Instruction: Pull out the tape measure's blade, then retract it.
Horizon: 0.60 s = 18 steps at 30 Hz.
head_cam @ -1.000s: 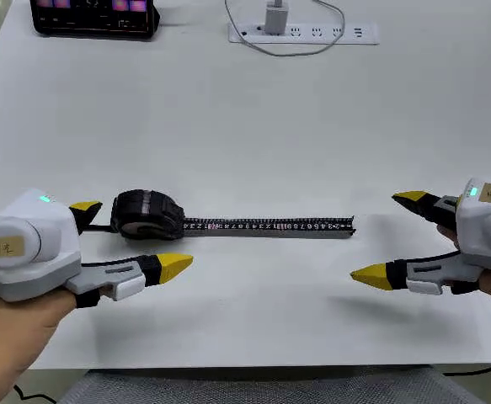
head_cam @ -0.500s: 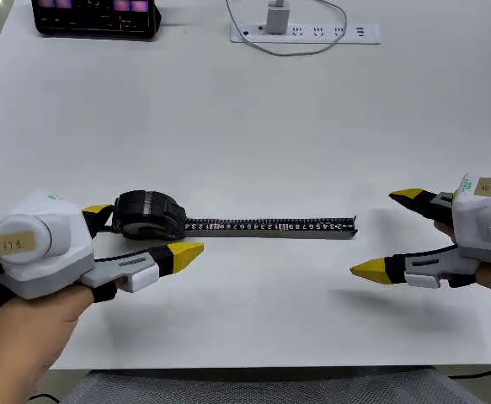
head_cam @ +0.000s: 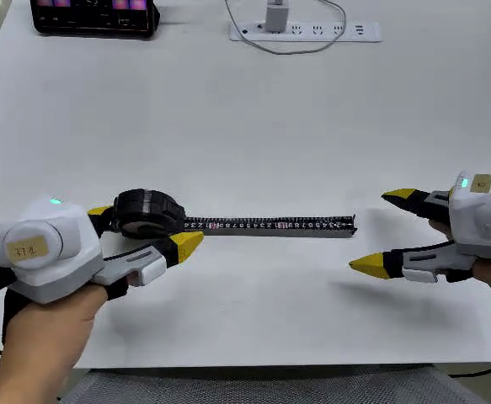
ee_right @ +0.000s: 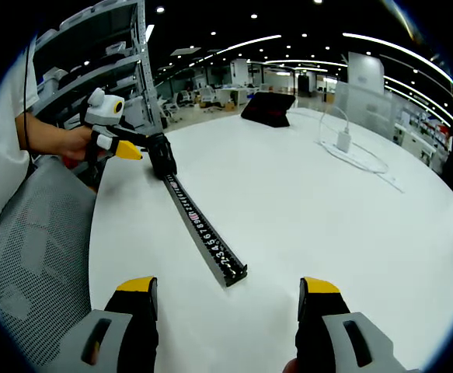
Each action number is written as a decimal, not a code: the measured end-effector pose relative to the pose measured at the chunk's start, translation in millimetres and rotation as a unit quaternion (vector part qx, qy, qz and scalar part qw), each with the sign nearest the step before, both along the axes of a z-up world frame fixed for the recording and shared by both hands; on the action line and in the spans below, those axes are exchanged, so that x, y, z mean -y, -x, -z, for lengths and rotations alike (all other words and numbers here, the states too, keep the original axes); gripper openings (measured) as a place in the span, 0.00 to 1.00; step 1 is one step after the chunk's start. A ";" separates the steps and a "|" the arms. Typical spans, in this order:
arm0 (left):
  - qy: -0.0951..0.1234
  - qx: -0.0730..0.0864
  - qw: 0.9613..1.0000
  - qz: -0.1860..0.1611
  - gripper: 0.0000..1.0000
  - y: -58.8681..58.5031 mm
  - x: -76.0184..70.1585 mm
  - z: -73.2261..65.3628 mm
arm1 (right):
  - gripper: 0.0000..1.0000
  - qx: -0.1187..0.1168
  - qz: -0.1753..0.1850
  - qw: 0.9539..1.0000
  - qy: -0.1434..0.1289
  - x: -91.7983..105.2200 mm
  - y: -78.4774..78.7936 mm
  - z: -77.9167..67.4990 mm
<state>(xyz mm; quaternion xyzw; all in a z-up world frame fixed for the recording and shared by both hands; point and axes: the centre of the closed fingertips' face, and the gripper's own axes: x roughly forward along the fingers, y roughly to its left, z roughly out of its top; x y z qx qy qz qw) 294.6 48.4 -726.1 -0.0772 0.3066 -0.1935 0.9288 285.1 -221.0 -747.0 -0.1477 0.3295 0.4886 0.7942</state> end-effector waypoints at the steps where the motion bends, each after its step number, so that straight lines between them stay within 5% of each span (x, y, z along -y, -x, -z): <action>1: 0.001 0.000 1.000 -0.010 0.81 -1.2 -1.4 0.0 | 0.70 -0.002 -0.004 1.000 0.000 -0.7 0.1 -0.1; 18: -0.038 -0.001 0.998 -0.058 0.68 -9.8 -10.3 8.5 | 0.54 0.004 -0.049 0.999 0.018 -3.4 -6.5 3.2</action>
